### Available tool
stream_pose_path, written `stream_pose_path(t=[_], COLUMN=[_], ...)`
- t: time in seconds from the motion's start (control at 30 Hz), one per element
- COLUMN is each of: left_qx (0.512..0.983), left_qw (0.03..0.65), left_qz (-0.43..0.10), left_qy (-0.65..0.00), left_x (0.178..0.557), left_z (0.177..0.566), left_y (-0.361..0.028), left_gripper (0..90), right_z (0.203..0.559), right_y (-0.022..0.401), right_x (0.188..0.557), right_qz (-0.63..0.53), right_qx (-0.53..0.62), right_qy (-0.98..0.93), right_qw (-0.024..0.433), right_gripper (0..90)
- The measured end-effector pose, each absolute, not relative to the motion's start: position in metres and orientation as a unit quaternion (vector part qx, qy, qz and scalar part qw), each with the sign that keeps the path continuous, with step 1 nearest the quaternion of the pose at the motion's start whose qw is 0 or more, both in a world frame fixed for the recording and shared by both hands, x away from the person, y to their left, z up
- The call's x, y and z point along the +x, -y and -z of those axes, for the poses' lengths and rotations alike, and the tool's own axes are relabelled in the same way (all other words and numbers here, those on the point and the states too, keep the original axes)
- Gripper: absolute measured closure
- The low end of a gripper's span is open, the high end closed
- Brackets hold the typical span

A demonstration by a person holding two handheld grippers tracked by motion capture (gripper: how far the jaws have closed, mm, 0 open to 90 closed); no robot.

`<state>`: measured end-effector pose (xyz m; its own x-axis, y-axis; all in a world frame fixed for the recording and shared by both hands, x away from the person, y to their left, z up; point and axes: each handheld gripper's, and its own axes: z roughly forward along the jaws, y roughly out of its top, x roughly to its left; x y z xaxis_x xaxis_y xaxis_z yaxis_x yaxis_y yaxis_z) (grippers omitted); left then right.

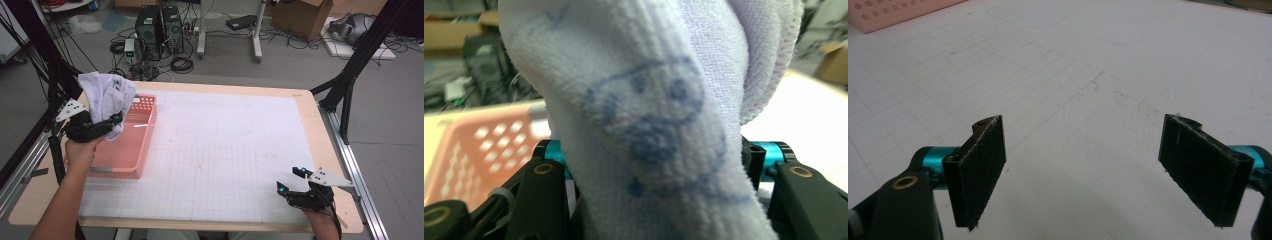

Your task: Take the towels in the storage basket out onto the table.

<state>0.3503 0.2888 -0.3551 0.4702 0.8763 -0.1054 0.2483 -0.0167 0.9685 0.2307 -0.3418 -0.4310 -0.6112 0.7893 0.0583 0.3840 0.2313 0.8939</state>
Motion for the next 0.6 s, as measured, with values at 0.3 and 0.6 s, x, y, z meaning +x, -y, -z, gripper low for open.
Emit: stream_pose_path(t=[0.3, 0.6], left_qx=[0.654, 0.682], left_qw=[0.620, 0.623], left_qz=[-0.258, -0.227], left_qy=[-0.347, -0.307], left_x=[0.342, 0.338], left_z=[0.338, 0.327], left_y=[-0.255, -0.208], left_gripper=[45.1, 45.4], right_z=[0.431, 0.430], right_y=[0.339, 0.338], right_x=[0.231, 0.231], right_qz=[-0.487, -0.488], right_qx=[0.382, 0.380], right_qy=[-0.757, -0.758], right_qw=[0.209, 0.209], right_gripper=[17.7, 17.6])
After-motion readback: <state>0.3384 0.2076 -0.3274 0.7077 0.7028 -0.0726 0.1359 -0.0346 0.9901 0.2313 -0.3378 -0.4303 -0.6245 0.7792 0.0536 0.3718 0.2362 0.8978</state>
